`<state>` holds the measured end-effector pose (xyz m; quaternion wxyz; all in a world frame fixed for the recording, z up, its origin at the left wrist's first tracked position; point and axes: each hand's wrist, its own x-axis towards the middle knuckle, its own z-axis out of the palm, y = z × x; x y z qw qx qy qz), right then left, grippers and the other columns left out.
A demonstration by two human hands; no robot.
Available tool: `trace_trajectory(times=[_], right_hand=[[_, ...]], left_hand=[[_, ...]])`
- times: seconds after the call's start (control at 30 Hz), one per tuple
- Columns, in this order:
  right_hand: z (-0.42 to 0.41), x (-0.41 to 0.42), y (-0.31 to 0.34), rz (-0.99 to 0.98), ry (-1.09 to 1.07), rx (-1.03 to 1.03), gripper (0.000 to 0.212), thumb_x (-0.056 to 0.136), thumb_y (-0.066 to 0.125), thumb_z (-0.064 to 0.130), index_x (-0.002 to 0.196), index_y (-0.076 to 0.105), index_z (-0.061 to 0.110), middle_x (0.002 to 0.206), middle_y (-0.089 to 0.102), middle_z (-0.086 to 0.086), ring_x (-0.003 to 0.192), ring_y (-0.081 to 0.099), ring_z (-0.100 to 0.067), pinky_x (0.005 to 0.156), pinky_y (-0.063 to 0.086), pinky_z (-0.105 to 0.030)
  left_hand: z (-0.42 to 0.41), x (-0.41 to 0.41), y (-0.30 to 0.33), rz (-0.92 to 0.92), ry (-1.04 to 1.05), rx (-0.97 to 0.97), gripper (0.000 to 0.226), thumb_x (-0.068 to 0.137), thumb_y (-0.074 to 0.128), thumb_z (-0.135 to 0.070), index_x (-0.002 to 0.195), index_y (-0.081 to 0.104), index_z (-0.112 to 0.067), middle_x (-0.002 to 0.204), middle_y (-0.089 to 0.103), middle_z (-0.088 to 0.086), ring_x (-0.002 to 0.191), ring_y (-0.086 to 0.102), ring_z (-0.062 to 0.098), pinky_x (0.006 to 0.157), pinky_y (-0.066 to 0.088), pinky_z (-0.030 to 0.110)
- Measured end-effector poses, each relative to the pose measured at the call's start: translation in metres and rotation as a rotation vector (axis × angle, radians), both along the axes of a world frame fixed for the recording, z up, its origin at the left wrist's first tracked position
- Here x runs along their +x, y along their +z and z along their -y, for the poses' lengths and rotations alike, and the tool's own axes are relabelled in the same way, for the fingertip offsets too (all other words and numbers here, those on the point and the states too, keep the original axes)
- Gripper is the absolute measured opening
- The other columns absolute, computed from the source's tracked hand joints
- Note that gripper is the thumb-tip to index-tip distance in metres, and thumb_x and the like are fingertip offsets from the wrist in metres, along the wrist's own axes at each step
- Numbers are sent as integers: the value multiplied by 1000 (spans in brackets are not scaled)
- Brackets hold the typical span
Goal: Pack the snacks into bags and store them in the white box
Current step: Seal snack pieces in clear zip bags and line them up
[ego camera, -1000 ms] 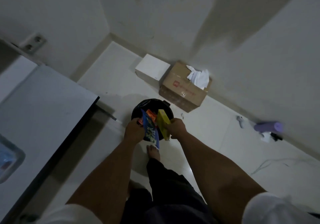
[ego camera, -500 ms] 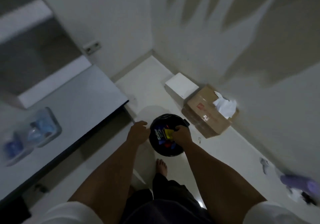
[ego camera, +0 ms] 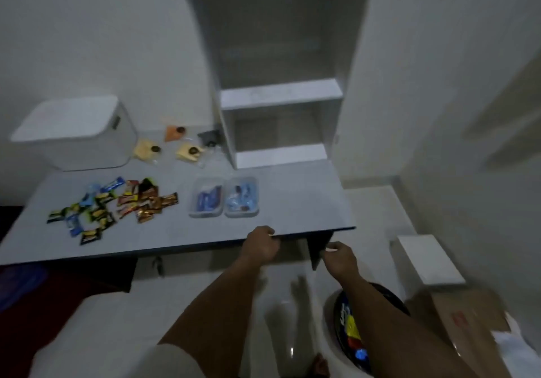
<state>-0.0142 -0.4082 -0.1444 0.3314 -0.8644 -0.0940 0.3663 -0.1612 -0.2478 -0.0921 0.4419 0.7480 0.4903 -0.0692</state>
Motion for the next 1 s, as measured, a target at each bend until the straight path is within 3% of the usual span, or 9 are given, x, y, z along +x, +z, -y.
trace_trajectory(times=[0.23,0.37,0.5,0.63,0.73,0.83,0.9,1.0], right_hand=[[-122,-98,38,66,88,103,43,90,70,18,131,61,7,131,65,-15,113,64,-31,94,50,-29],[-189,-160,60,94,150,147,38,91,68,14,128,61,9,118,68,-11,77,62,-16,65,47,-16],[-245,-202,67,142,203,180,40,92,68,16,130,61,6,127,67,-14,101,64,-25,75,45,-16],[-289,-221,63,169,254,159,44,92,68,21,133,61,6,129,67,-16,118,63,-31,100,47,-34],[-320,-220,54,194,260,142,40,90,68,25,127,66,9,124,70,-16,114,65,-33,100,51,-39],[-355,-218,54,211,260,142,26,92,65,19,114,70,6,115,71,-16,112,66,-35,92,49,-32],[-382,-216,52,193,251,143,31,92,66,18,121,69,6,121,70,-12,116,64,-31,88,42,-24],[-433,-207,38,154,259,137,41,91,70,21,130,66,8,131,67,-9,122,61,-27,89,35,-22]], left_hand=[[-101,-118,30,66,150,53,47,93,63,-29,138,57,-17,134,63,10,117,62,26,103,49,36],[-162,-193,39,99,248,105,49,92,63,-31,138,58,-17,134,63,11,119,61,28,102,48,35],[-214,-249,48,110,273,158,38,92,60,-30,126,66,-15,130,66,11,115,61,30,95,48,33],[-256,-274,49,130,303,182,35,94,60,-25,125,66,-10,125,67,12,111,62,31,86,47,31],[-284,-277,46,126,312,187,47,93,62,-27,138,58,-13,136,61,12,119,60,30,91,47,32],[-314,-274,39,85,276,232,41,94,57,-27,133,60,-12,131,65,14,118,60,33,92,49,34],[-338,-268,34,63,256,260,39,95,56,-29,129,61,-11,128,66,15,116,61,35,93,50,37],[-386,-251,19,56,255,272,42,94,58,-29,134,57,-15,130,64,13,116,61,33,93,49,37]])
